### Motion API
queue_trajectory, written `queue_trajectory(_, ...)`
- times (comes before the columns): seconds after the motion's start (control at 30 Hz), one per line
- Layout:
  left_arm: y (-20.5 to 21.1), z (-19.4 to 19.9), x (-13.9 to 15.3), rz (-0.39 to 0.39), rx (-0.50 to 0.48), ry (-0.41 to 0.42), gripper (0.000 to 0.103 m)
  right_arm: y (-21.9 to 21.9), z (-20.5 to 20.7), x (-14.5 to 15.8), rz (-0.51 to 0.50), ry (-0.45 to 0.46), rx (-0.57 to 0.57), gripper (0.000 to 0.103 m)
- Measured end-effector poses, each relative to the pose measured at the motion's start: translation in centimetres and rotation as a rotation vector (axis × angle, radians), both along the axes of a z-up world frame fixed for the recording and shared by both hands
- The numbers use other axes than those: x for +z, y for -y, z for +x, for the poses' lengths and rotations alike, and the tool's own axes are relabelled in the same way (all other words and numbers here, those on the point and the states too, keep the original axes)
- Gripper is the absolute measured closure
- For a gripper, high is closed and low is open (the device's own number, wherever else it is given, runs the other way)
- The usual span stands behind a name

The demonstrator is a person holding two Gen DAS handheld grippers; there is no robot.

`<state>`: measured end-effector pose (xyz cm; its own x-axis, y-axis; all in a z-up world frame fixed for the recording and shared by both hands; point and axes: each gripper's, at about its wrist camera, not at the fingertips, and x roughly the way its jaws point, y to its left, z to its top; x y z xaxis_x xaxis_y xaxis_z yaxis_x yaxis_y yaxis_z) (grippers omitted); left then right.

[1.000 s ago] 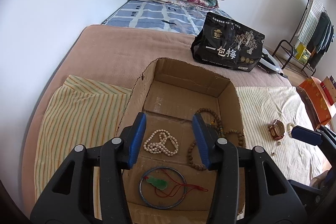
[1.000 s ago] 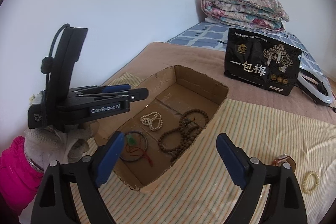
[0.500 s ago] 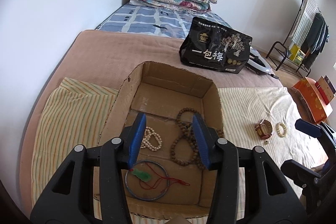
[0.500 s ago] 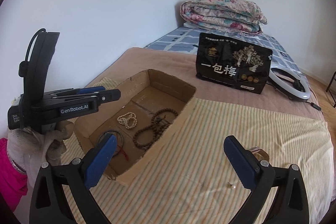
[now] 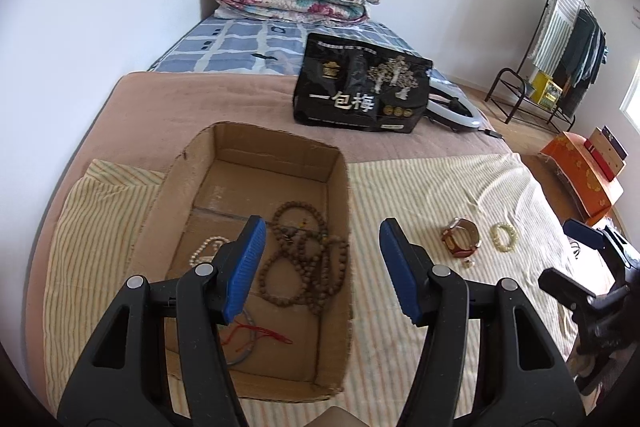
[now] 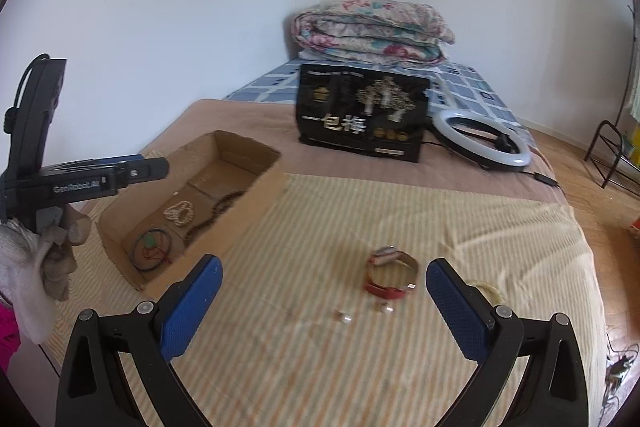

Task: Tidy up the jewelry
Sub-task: 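Withdraw both tools from the box toward the red watch and bracelet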

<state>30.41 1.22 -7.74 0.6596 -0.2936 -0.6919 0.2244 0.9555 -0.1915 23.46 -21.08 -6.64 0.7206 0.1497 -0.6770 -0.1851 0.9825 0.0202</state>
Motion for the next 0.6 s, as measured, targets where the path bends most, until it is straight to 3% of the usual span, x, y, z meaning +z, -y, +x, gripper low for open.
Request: queue_trajectory(0.6,9.5,-0.7,-1.0,0.017,-0.132,-0.033,0.042,13.4,-2.0,-1.4,-0.037,-0.02,-0.212,0.0)
